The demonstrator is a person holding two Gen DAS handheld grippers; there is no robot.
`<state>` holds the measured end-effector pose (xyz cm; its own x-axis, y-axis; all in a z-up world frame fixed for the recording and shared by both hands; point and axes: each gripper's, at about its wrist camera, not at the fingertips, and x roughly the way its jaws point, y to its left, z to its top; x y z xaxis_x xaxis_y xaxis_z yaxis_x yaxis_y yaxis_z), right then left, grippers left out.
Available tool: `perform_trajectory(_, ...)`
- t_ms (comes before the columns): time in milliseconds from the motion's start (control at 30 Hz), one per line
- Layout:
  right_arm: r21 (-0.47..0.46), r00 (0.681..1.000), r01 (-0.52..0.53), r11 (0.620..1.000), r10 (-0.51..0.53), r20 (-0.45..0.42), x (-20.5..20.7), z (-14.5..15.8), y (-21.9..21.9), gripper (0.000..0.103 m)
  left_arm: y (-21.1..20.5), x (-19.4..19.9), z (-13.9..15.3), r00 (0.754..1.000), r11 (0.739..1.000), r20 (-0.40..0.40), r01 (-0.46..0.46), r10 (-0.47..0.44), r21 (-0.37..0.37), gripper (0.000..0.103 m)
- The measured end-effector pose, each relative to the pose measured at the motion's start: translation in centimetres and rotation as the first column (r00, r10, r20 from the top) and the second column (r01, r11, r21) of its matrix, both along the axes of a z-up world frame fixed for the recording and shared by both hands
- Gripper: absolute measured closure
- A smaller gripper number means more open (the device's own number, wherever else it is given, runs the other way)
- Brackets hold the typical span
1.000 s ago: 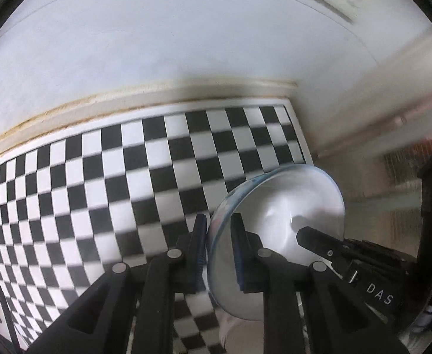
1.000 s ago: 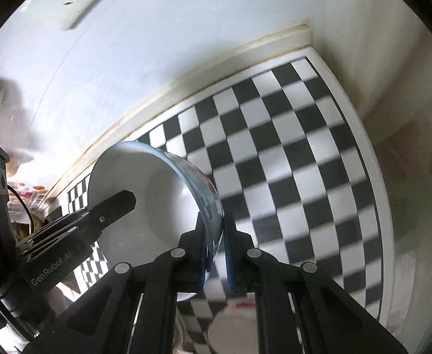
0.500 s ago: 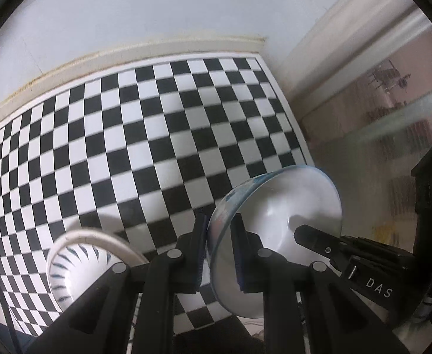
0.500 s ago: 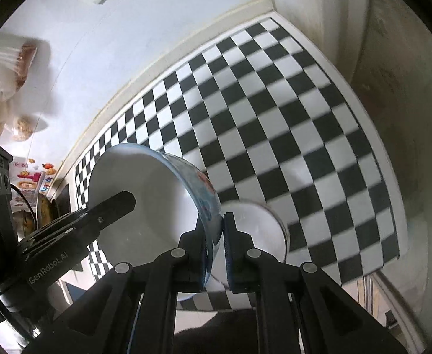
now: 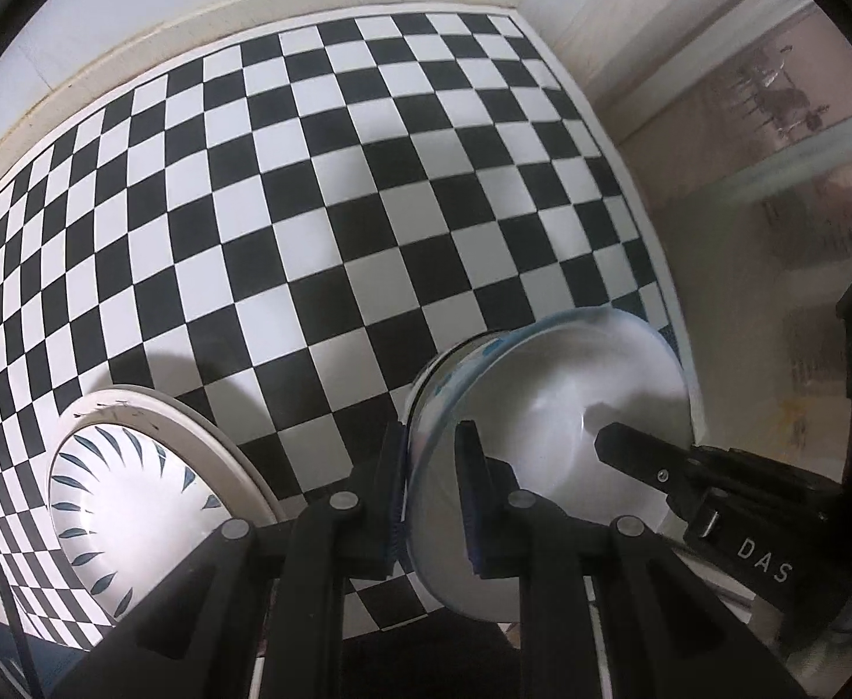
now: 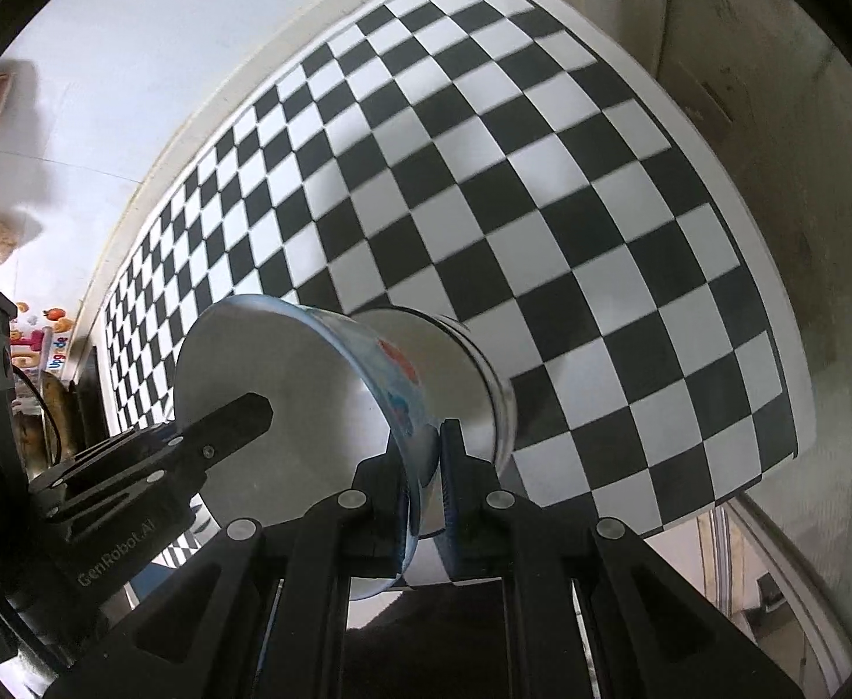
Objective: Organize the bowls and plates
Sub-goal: 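Carry the blue-dot bowl with both grippers and lower it onto the bowl stack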
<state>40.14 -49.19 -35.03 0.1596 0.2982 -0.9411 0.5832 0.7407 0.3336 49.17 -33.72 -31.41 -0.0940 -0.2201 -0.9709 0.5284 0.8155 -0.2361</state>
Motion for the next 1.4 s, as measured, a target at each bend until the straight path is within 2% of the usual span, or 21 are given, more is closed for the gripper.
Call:
perform_trajectory(367, -0.025, 0.998, -0.033, 0.999, 0.032, -0.051, 0.2, -2.2, 0.1, 0.093, -1.3, -0.5, -2.6, 0.999, 0.997, 0.018, 0.029, -0.031, 0.075, 0.089)
perform_trajectory(633, -0.099, 0.992, -0.105, 0.990, 0.096, -0.087, 1.6, -2.5, 1.4, 0.093, -1.8, -0.7, -3.1, 0.999, 0.995, 0.035, 0.035, -0.039, 0.097, 0.089)
perform_trajectory(800, -0.123, 0.989, -0.121, 0.985, 0.109, -0.102, 2.4, -2.5, 2.1, 0.093, -1.8, -0.5, -3.4, 1.000, 0.995, 0.008, 0.018, -0.019, 0.098, 0.089)
perform_trajectory(1067, -0.104, 0.991, -0.092, 0.990, 0.081, -0.106, 2.4, -2.3, 2.1, 0.093, -1.4, -0.2, -2.6, 1.000, 0.996, 0.005, 0.007, -0.008, 0.088, 0.089)
perform_trajectory(1400, -0.070, 0.997, -0.039, 0.997, 0.034, -0.075, 0.6, -1.0, 0.6, 0.087, -0.7, -0.6, -2.3, 1.000, 0.997, -0.009, -0.006, 0.007, 0.073, 0.089)
